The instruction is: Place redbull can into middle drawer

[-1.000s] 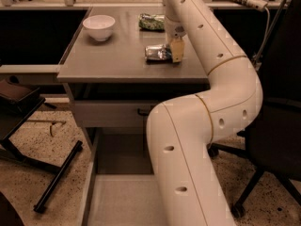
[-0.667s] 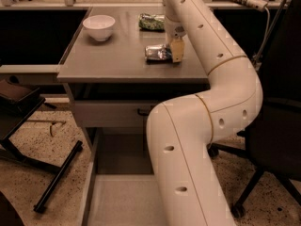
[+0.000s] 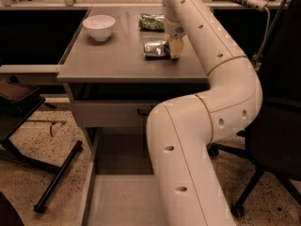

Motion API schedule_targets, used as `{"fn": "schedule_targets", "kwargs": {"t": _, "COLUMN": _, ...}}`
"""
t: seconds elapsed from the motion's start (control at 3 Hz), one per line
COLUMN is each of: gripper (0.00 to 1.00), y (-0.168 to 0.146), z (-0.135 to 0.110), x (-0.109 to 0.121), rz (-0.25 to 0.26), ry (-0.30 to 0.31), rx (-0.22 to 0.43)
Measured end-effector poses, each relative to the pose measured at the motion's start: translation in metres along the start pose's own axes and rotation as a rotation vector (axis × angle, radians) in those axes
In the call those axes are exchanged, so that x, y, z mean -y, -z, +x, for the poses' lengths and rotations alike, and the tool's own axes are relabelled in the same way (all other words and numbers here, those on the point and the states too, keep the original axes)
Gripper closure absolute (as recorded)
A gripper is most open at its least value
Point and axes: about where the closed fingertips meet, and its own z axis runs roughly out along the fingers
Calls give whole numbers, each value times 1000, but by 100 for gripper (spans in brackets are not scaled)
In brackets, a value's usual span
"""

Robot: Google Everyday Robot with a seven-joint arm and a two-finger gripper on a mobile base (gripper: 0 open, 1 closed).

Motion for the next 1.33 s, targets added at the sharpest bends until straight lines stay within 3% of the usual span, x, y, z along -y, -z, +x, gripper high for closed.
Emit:
{"fn": "schedule_targets", "kwargs": {"t": 0.33, "gripper": 0, "y": 0, "z": 0, "x": 0, "rz": 0, "ry": 0, "rx": 0}}
{"fn": "schedule_targets", "kwargs": {"t": 0.67, "gripper": 0, "y": 0, "z": 0, "x": 0, "rz": 0, "ry": 0, "rx": 0}}
{"fn": "schedule_targets", "kwargs": {"t": 1.33, "gripper": 0, "y": 9, "z": -10, "x": 22, "rz": 67, "ry": 28, "rx": -53}}
